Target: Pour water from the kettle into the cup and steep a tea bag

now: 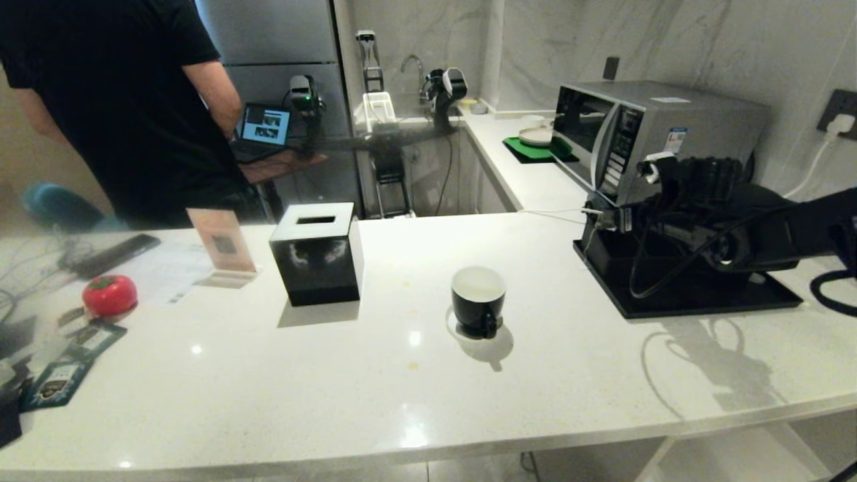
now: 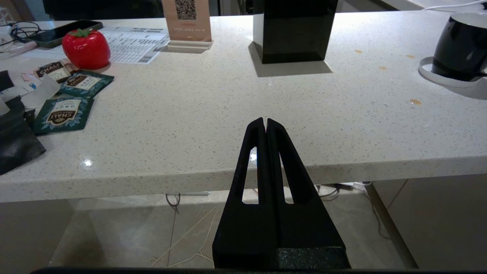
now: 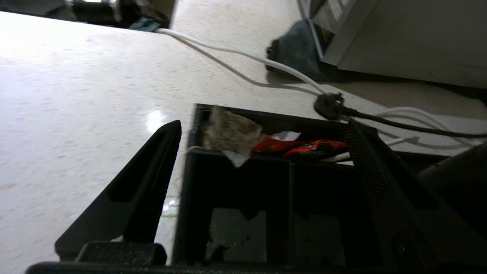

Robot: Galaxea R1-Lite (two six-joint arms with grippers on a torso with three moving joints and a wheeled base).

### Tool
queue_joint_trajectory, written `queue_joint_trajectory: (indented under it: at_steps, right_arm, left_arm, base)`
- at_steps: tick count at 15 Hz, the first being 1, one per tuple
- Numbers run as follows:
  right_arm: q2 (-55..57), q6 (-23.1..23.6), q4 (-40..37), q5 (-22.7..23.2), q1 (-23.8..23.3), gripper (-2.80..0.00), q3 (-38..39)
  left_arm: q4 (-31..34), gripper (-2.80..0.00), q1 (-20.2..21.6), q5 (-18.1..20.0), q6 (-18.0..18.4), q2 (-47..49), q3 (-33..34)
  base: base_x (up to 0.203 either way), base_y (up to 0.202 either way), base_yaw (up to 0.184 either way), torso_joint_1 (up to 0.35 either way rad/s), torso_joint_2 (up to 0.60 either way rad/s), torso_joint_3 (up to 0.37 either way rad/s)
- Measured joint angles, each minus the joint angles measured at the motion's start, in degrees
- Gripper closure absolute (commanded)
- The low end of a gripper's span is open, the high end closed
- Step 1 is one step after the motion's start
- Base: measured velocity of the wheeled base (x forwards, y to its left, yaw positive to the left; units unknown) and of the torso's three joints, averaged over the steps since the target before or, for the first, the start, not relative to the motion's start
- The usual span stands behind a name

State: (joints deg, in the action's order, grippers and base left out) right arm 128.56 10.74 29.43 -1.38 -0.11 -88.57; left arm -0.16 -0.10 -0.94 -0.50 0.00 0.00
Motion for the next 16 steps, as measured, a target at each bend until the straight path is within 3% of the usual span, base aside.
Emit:
queue_joint_trajectory:
  at_steps: [10,16]
  right_arm:
    - [8.0,-0.8,0.3,-5.6,-0.1,-2.8,-7.1]
    - [10.4,-2.8,0.3,-5.6,0.1,-2.8,-10.2]
  left_arm:
    - [0.0,0.0,0.0,0.0,0.0,0.0,0.0]
    - [0.0,0.0,0.0,0.0,0.0,0.0,0.0]
  base:
    - [0.0,0.0,0.0,0.0,0.0,0.0]
    - [0.0,0.0,0.0,0.0,0.0,0.0]
